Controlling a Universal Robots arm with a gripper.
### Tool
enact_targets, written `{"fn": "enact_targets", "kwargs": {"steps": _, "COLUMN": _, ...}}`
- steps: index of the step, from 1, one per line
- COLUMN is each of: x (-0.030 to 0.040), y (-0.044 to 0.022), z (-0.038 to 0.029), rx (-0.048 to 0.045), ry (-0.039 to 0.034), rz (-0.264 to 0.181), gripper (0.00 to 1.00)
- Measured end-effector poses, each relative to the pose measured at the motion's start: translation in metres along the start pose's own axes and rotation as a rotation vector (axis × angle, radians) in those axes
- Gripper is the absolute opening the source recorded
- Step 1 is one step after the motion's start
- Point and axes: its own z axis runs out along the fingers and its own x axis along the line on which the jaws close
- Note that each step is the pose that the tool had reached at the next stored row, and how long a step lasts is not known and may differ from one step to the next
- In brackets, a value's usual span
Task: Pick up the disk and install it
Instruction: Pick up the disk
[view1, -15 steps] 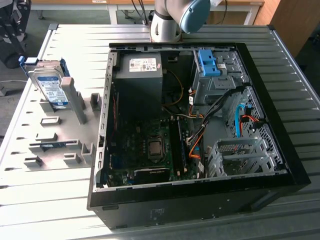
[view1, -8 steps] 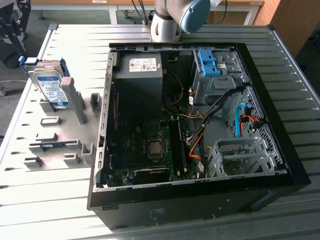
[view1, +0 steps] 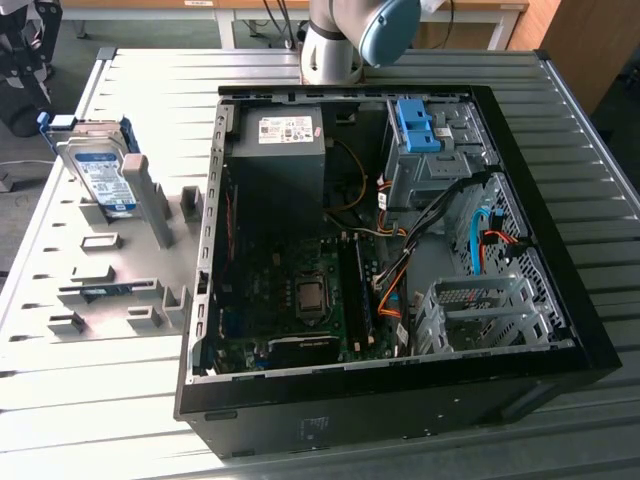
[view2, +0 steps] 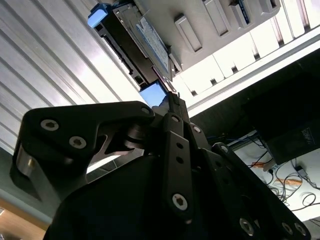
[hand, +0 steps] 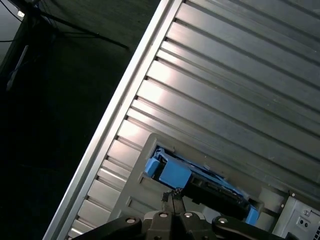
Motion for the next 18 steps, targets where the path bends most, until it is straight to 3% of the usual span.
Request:
{"fn": "enact_targets", "kwargs": {"steps": 13, "x": 0.0000, "y": 0.0000, "z": 0.0000, "rx": 0.0000, "ry": 0.0001, "rz": -0.003, "gripper": 0.11}}
{"fn": "enact_targets", "kwargs": {"steps": 18, "x": 0.0000, "y": 0.0000, "z": 0.0000, "rx": 0.0002, "ry": 0.0012, "rz": -0.029, "gripper": 0.11}}
